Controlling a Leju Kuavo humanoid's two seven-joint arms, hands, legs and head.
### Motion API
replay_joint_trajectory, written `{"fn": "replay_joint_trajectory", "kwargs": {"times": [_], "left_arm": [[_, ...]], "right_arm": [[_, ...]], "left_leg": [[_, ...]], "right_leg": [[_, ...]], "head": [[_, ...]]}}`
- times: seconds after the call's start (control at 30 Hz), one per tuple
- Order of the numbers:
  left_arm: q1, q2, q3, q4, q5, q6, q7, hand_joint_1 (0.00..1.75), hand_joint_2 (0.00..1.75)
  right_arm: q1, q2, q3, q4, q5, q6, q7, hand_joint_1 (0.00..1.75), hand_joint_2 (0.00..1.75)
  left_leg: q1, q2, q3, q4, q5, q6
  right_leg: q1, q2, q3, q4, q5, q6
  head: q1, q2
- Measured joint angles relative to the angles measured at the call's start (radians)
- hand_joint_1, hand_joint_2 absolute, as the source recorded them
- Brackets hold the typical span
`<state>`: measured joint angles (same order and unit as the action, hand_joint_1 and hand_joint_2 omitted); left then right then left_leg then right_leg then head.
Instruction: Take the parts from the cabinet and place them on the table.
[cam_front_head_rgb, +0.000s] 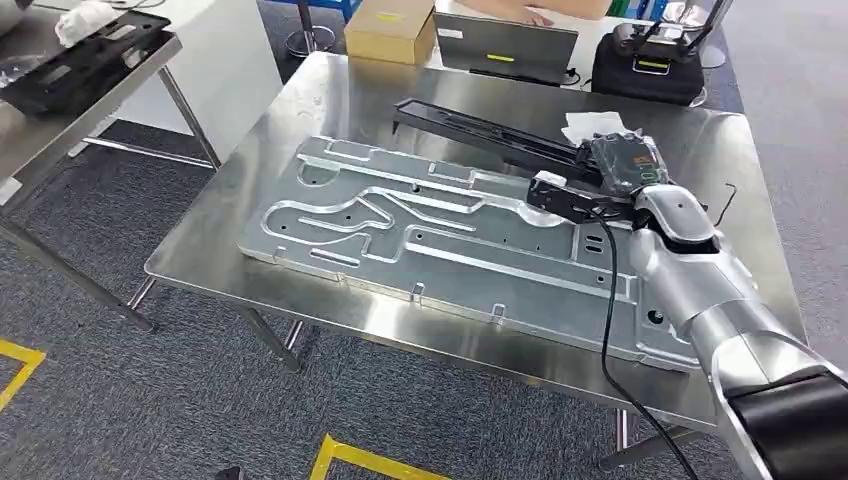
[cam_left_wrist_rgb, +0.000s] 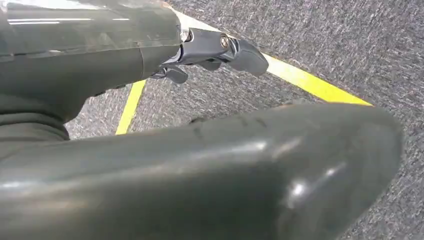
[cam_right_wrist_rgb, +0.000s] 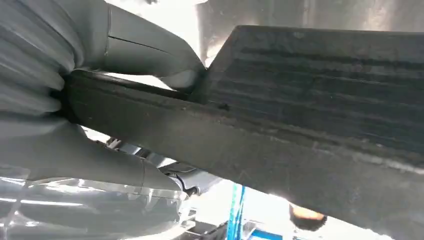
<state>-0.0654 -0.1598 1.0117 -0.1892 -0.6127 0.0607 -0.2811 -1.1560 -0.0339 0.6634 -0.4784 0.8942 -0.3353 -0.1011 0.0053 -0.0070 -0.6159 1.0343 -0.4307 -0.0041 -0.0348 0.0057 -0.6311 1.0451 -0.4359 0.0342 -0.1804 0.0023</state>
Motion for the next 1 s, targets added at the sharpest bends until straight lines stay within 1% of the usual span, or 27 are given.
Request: {"fn": "replay_joint_trajectory", "kwargs": {"times": [0.1, 0.17, 0.3, 0.47, 0.57, 0.73, 0.77, 0.8, 0.83, 0.87, 1.0], "left_arm": [[0.0, 0.0, 0.0, 0.0, -0.001, 0.0, 0.001, 0.0, 0.0], [0.0, 0.0, -0.001, 0.0, -0.012, 0.002, 0.007, 0.0, 0.0], [-0.004, 0.0, -0.006, 0.0, -0.018, 0.003, 0.015, 0.0, 0.0], [-0.006, 0.0, -0.011, 0.0, -0.016, 0.008, 0.019, 0.0, 0.0], [-0.006, -0.001, -0.011, 0.0, -0.015, 0.021, 0.026, 0.0, 0.0], [-0.007, -0.002, -0.011, 0.0, -0.017, 0.027, 0.028, 0.0, 0.0], [-0.008, -0.003, -0.011, 0.0, -0.016, 0.027, 0.026, 0.0, 0.0], [-0.009, -0.003, -0.011, 0.0, -0.016, 0.027, 0.024, 0.0, 1.75], [-0.009, -0.003, -0.011, 0.0, -0.017, 0.027, 0.021, 0.0, 1.75], [-0.009, -0.003, -0.011, 0.0, -0.018, 0.026, 0.018, 0.0, 0.0], [-0.009, -0.006, -0.011, 0.0, -0.015, 0.012, 0.018, 0.0, 0.0]], "right_arm": [[0.0, 0.005, -0.003, 0.008, 0.005, -0.002, 0.002, 1.75, 1.75], [0.005, 0.015, -0.003, 0.009, 0.014, -0.016, 0.006, 1.75, 1.75], [0.031, 0.065, -0.003, 0.018, 0.053, -0.033, 0.024, 1.75, 1.75], [0.057, 0.13, -0.003, 0.035, 0.085, -0.014, 0.032, 1.75, 1.75], [0.059, 0.154, -0.016, 0.047, 0.092, -0.003, 0.032, 1.75, 1.75], [0.07, 0.176, -0.027, 0.068, 0.112, 0.008, 0.032, 1.75, 1.75], [0.073, 0.183, -0.028, 0.071, 0.115, 0.009, 0.031, 0.0, 1.75], [0.077, 0.187, -0.027, 0.074, 0.116, 0.011, 0.031, 0.0, 1.75], [0.08, 0.191, -0.028, 0.076, 0.116, 0.013, 0.03, 0.0, 1.75], [0.08, 0.195, -0.028, 0.078, 0.117, 0.017, 0.029, 0.0, 1.75], [0.082, 0.205, -0.032, 0.088, 0.131, 0.031, 0.029, 0.0, 1.75]], "left_leg": [[0.0, 0.0, -0.001, 0.0, 0.001, 0.001], [0.0, 0.0, -0.001, 0.0, 0.001, 0.001], [0.0, 0.0, -0.001, 0.0, 0.001, 0.001], [0.0, 0.0, -0.001, 0.0, 0.001, 0.0], [0.0, 0.0, -0.001, 0.0, 0.001, 0.0], [0.0, 0.0, -0.002, 0.0, 0.001, 0.0], [0.0, 0.0, -0.002, 0.0, 0.001, 0.0], [0.0, 0.0, -0.002, 0.0, 0.001, 0.0], [0.0, 0.0, -0.002, 0.0, 0.001, 0.0], [0.0, 0.0, -0.002, 0.0, 0.001, 0.0], [0.0, 0.0, -0.002, 0.0, 0.001, 0.001]], "right_leg": [[0.0, 0.0, 0.0, -0.001, 0.002, 0.001], [0.0, 0.001, 0.0, -0.002, 0.002, 0.001], [0.0, 0.001, 0.0, -0.002, 0.002, 0.001], [0.0, 0.0, -0.001, -0.002, 0.002, 0.001], [0.0, 0.0, 0.0, -0.002, 0.002, 0.001], [0.0, 0.001, 0.0, -0.003, 0.003, 0.002], [0.0, 0.001, 0.0, -0.003, 0.003, 0.002], [0.0, 0.001, 0.0, -0.003, 0.003, 0.002], [0.0, 0.001, 0.0, -0.003, 0.003, 0.002], [0.0, 0.001, 0.0, -0.003, 0.003, 0.002], [0.0, 0.0, 0.0, -0.003, 0.003, 0.002]], "head": [[0.0, 0.0], [0.0, 0.0], [0.0, 0.0], [0.0, 0.0], [0.0, 0.0], [0.0, 0.0], [0.0, 0.0], [0.0, 0.0], [0.0, 0.0], [0.0, 0.0], [0.0, 0.0]]}}
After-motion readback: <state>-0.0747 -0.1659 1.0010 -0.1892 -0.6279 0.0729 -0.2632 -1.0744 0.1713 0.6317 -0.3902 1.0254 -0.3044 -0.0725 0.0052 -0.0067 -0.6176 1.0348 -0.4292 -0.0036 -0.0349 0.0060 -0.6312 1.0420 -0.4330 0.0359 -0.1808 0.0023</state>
